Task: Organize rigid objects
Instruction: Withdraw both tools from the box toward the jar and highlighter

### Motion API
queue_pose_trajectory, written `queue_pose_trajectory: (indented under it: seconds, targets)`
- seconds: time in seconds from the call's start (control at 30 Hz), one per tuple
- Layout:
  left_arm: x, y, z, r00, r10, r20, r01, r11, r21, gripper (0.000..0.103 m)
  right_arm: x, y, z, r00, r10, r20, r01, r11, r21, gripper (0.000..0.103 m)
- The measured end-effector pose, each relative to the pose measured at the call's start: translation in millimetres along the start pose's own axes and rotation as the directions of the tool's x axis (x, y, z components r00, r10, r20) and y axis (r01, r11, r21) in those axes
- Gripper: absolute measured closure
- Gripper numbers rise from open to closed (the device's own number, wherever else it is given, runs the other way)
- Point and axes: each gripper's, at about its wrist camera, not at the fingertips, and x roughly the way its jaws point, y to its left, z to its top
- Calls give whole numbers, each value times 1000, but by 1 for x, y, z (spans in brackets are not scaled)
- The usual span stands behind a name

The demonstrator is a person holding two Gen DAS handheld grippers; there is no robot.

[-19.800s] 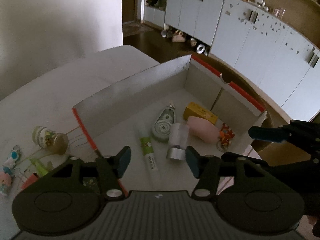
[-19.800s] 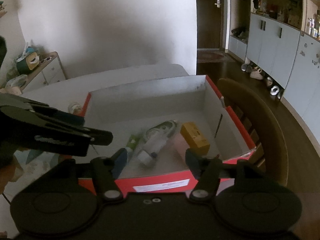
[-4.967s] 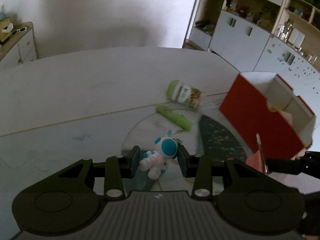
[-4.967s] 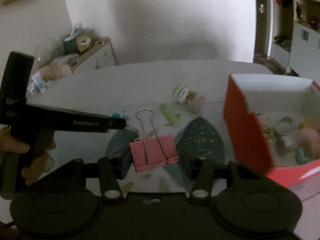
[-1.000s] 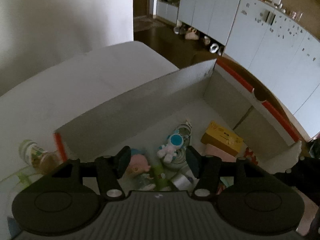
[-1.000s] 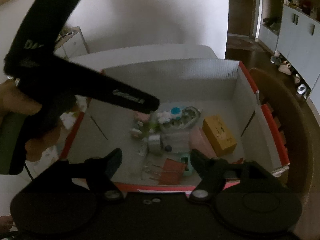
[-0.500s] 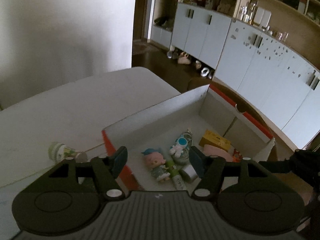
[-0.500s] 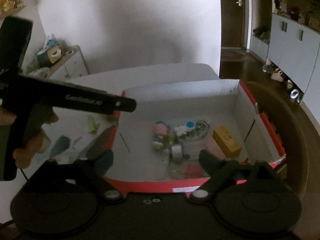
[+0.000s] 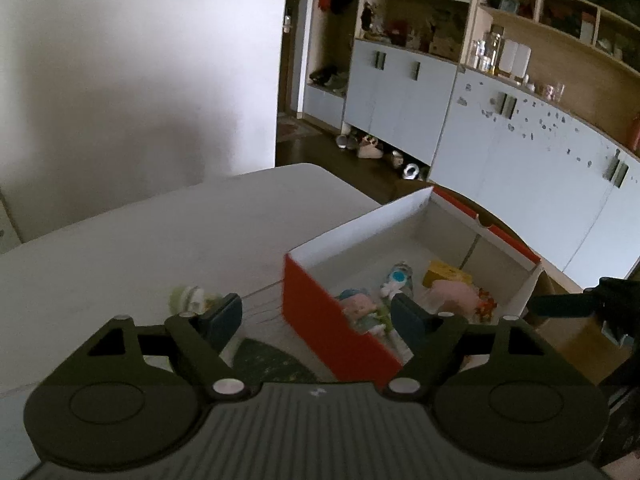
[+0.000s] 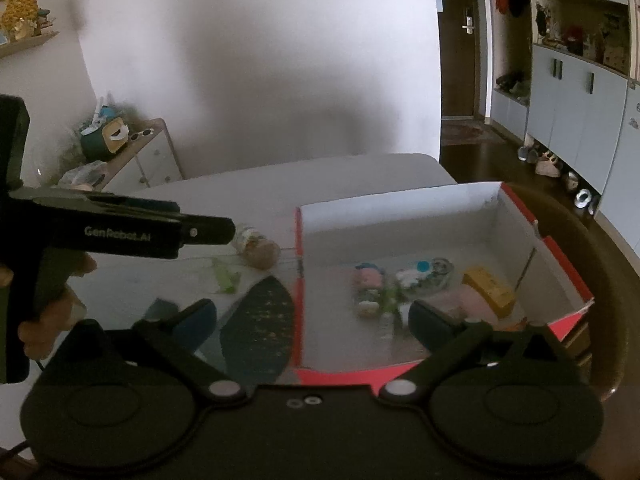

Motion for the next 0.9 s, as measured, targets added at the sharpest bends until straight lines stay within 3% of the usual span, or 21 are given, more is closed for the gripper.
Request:
queue_pose_trajectory:
  seconds: [0.53, 0.9]
  targets:
    - [-22, 84, -42, 994, 107, 11, -106, 992, -70, 21, 20, 69, 4, 1000, 16, -10, -16, 1000, -14, 1]
    - [12, 112, -64, 986, 167, -7, -167, 982, -84, 21, 70, 89, 30, 995, 87, -55, -92, 990, -110, 1]
